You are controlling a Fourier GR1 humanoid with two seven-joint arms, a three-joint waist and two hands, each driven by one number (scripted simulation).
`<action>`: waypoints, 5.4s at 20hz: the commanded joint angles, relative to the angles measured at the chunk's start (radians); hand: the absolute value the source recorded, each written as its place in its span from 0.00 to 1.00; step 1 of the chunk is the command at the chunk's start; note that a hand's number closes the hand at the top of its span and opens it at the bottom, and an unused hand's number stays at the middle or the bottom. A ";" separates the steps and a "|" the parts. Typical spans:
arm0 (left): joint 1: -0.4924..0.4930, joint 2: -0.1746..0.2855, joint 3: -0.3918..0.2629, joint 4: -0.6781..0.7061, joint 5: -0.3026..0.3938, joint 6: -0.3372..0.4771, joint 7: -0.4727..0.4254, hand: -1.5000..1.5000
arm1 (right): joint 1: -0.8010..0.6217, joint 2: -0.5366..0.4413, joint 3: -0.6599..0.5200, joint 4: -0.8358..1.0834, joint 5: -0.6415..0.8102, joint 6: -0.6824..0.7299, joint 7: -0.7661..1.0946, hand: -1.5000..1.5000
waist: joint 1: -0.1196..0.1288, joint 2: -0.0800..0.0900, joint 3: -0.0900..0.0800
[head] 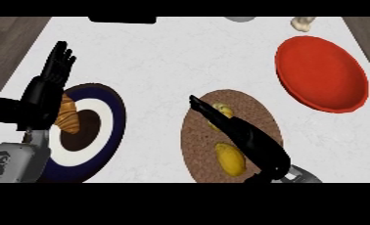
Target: Pick the lemon from the placemat and place it in the bowl
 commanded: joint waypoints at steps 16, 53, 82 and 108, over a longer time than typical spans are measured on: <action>-0.011 0.008 0.134 0.005 0.045 -0.006 -0.022 0.50 | 0.217 -0.529 -0.109 -0.658 0.398 0.111 0.105 0.00 | -0.059 0.027 0.004; -0.096 -0.004 0.296 0.136 0.007 -0.189 -0.034 0.50 | -0.007 -0.287 0.084 -0.132 0.964 0.437 0.080 0.00 | -0.039 0.032 0.006; -0.011 -0.101 0.315 -0.049 -0.077 -0.190 0.057 0.50 | 0.042 -0.083 0.057 0.148 1.293 0.371 -0.136 0.00 | -0.038 0.029 0.007; 0.020 -0.112 0.396 -0.036 -0.118 -0.144 0.040 0.50 | 0.110 -0.379 -0.667 0.531 1.241 0.112 -0.174 1.00 | -0.181 0.038 0.014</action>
